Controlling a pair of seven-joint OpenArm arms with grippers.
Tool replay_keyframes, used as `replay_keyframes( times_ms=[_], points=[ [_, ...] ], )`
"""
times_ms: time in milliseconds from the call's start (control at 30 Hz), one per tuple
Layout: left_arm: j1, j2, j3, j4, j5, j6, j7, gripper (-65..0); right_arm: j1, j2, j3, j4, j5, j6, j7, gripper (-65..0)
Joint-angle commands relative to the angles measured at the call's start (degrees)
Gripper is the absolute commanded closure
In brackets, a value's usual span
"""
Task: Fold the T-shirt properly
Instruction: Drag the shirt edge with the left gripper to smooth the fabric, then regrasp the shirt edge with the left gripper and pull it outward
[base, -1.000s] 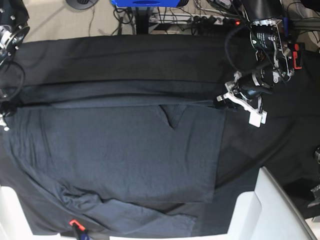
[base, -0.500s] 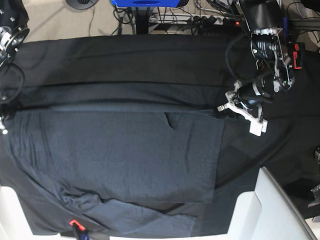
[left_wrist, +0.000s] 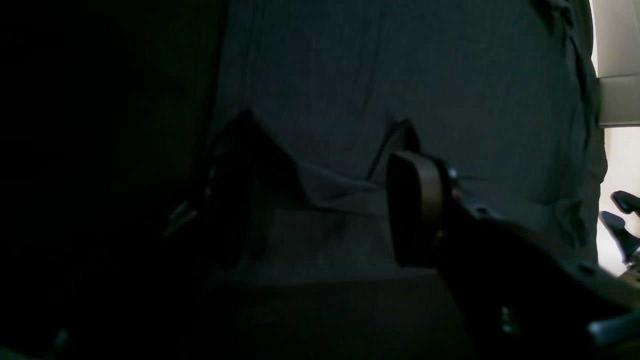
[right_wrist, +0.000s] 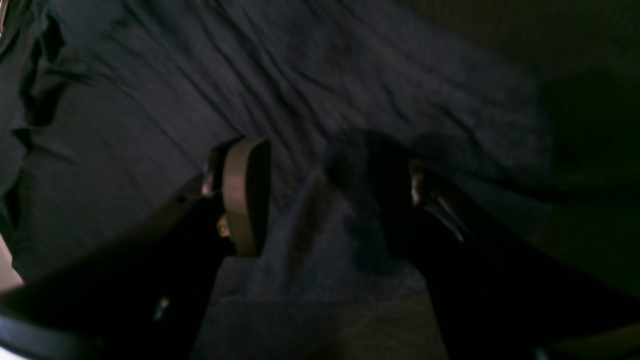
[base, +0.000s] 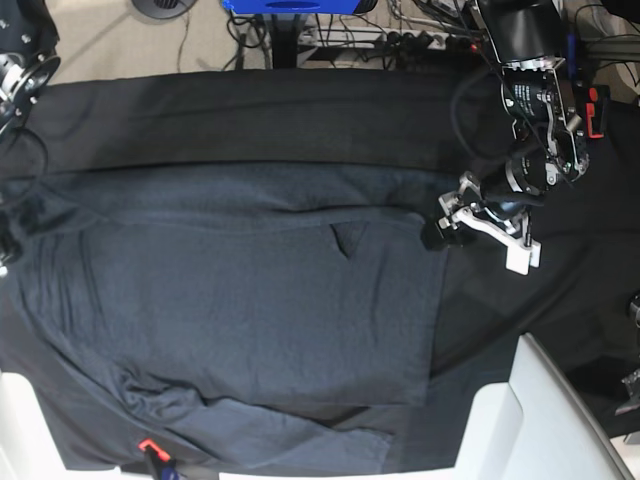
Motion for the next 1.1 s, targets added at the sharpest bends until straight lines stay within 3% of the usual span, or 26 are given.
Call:
replay_keyframes(
  times_ms=[0, 200, 300, 367, 433, 500, 633, 867, 1067],
  points=[
    [1.0, -0.5, -1.0, 3.8, -1.1, -0.7, -1.0, -41.3, -0.6, 1.7, 1.3, 2.5, 1.3, 0.4, 0.9, -32.0],
    [8.1, 0.0, -8.0, 14.7, -1.1, -0.7, -1.0, -41.3, -8.0, 1.6, 8.9, 5.1, 16.9, 0.4, -4.1, -32.7],
    [11.2, -0.3, -8.9, 16.0, -1.1, -0.8, -1.0, -42.0, -10.5, 1.3, 8.1, 5.2, 20.0, 0.4, -5.2, -34.4],
    [12.9, -0.5, -8.9, 15.5, -1.1, -0.8, -1.0, -42.0, -11.3, 0.9, 7.7, 5.1, 20.6, 0.4, -4.7, -41.6],
    [14.6, -0.5, -9.0, 15.4, -1.1, -0.9, -1.0, -42.1, -11.6, -0.5, 8.2, 5.1, 20.6, 0.4, -4.7, -52.7],
    [15.4, -0.3, -8.9, 15.4, -1.1, -1.0, -1.0, -42.1, -11.8, -1.1, 8.4, 5.0, 20.5, 0.4, -4.0, -58.2],
    [16.5, 0.0, -8.9, 13.7, -1.1, -4.9, -0.6, -42.1, -13.1, -3.1, 11.5, 2.4, 20.6, 0.4, -0.4, -58.4],
    [16.7, -0.1, -8.9, 7.9, -1.1, -5.1, -0.6, -42.0, -12.8, -2.7, 11.8, -3.8, 20.4, 0.4, 3.7, -58.4],
    [17.4, -0.1, -8.9, 7.0, -1.1, -5.2, -0.7, -42.0, -11.0, -0.5, 11.7, -8.3, 20.4, 0.4, 6.2, -58.4]
  ],
)
